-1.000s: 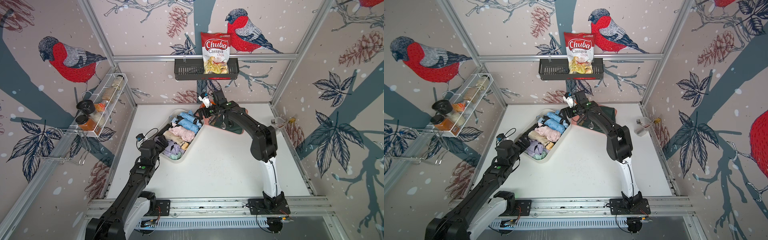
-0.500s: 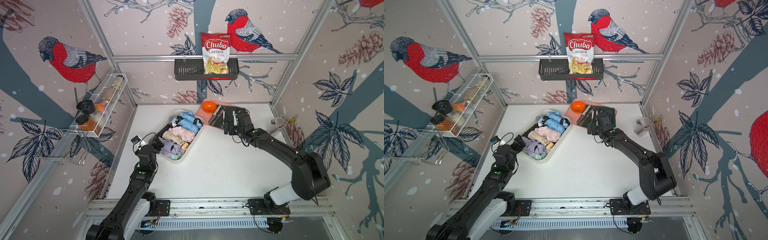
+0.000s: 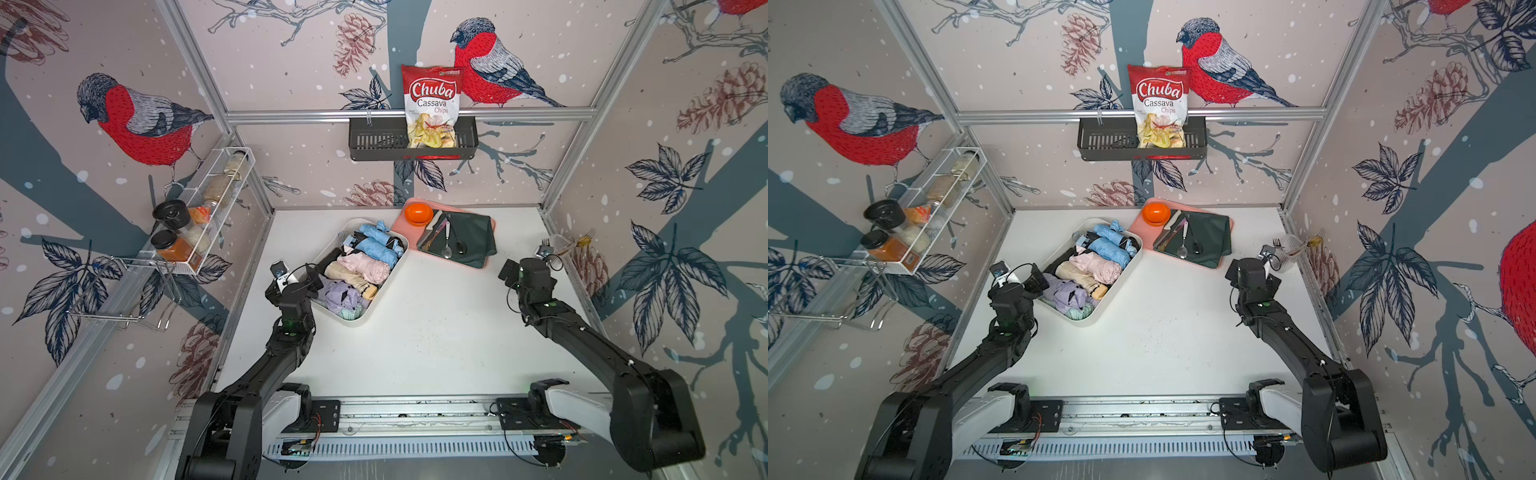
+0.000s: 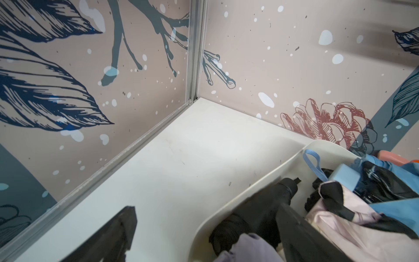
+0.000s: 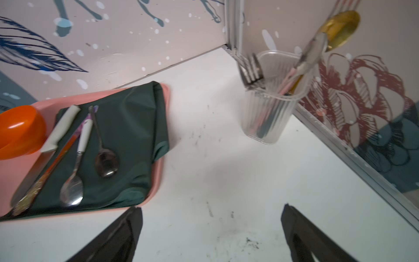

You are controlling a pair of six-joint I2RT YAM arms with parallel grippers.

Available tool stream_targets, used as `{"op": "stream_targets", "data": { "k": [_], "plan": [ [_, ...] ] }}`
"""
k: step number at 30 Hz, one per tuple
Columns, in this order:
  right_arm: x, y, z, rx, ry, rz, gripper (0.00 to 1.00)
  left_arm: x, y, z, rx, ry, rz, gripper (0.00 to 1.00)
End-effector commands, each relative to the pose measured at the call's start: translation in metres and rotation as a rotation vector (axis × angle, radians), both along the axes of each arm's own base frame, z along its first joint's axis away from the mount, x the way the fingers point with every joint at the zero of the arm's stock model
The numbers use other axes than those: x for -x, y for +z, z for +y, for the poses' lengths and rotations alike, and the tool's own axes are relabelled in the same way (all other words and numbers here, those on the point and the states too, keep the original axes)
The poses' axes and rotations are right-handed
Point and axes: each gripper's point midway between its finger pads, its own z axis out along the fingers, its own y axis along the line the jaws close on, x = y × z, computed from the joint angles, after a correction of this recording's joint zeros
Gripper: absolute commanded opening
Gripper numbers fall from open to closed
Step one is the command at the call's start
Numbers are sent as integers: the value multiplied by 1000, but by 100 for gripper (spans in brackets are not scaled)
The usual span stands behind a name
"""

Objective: Put the umbrella into the storage box
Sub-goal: Reset both arms

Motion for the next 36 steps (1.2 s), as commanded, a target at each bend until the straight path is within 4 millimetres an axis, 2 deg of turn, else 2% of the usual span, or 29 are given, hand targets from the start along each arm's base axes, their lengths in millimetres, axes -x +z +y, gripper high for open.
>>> {"op": "stream_targets", "data": {
  "k": [1,5,9,14,18,23,27,29,30,36],
  "plan": [
    [0,5,-22,-2,-69,-69,100,-15,25,-7,-66,-58,-83,100],
    [6,0,-39,30,-98,-114,100,-24,20,-10,-115,-86,-75,100],
    [14,11,-45,75,-93,-231,100,-27,15,-7,-139,-87,-81,100],
    [25,28,-46,116,-57,-376,100,-32,17,-9,-140,-105,-111,100],
    [30,29,-42,128,-19,-444,100,-35,22,-14,-160,-132,-132,100],
    [17,17,-39,119,7,-403,100,-37,19,-20,-194,-172,-98,100],
    [10,12,-32,93,40,-399,100,-21,18,-15,-213,-154,-97,100],
    [7,16,-29,86,60,-420,100,-17,16,-17,-215,-161,-95,100],
    [3,10,-27,86,71,-403,100,-15,16,-17,-214,-162,-101,100],
    [-8,6,-23,121,105,-396,100,-2,17,-18,-211,-170,-136,100]
  ]
}}
